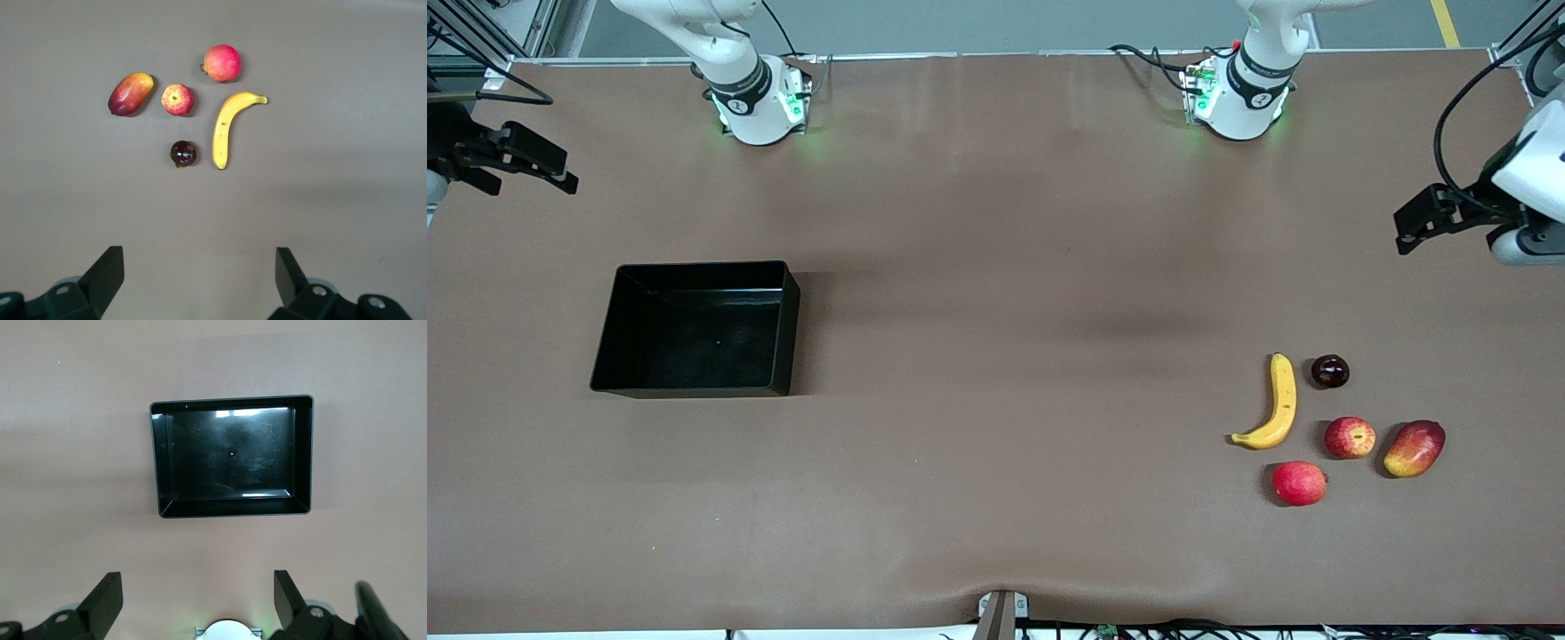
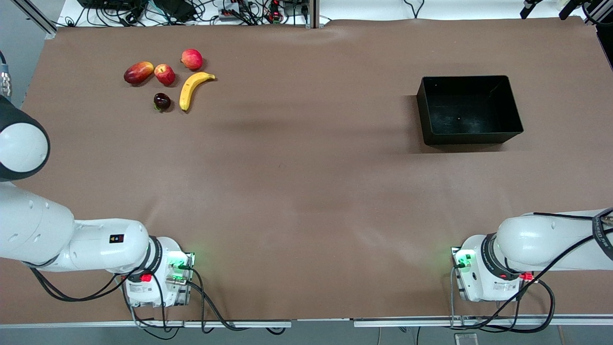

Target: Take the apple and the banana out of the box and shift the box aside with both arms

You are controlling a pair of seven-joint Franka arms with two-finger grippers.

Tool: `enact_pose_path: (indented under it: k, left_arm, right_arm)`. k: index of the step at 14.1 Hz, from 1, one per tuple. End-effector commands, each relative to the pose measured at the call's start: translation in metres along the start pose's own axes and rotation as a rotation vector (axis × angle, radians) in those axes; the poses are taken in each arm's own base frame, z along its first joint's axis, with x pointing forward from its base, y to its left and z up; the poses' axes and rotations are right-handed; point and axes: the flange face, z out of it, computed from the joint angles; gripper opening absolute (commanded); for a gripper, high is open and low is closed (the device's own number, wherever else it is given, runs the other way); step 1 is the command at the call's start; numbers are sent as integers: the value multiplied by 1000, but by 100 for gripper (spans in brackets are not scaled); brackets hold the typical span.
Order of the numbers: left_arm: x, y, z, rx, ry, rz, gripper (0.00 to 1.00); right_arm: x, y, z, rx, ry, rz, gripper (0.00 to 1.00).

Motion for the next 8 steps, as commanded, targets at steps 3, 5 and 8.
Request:
enact_pose_path:
  k: [3,5,8]
  left_arm:
    - [-27,-11,-6,-45,-15,-31,100]
    - [-38,-11,-15,-49,-2,-32,100]
    - [-35,-11,-13,-54,-5,-35,100]
  right_arm:
    - [-7,-5,-1,11,11,-14,100]
    - [-7,-2,-1,11,8,-8,100]
    - [-7,-2,-2,13,8,-8,100]
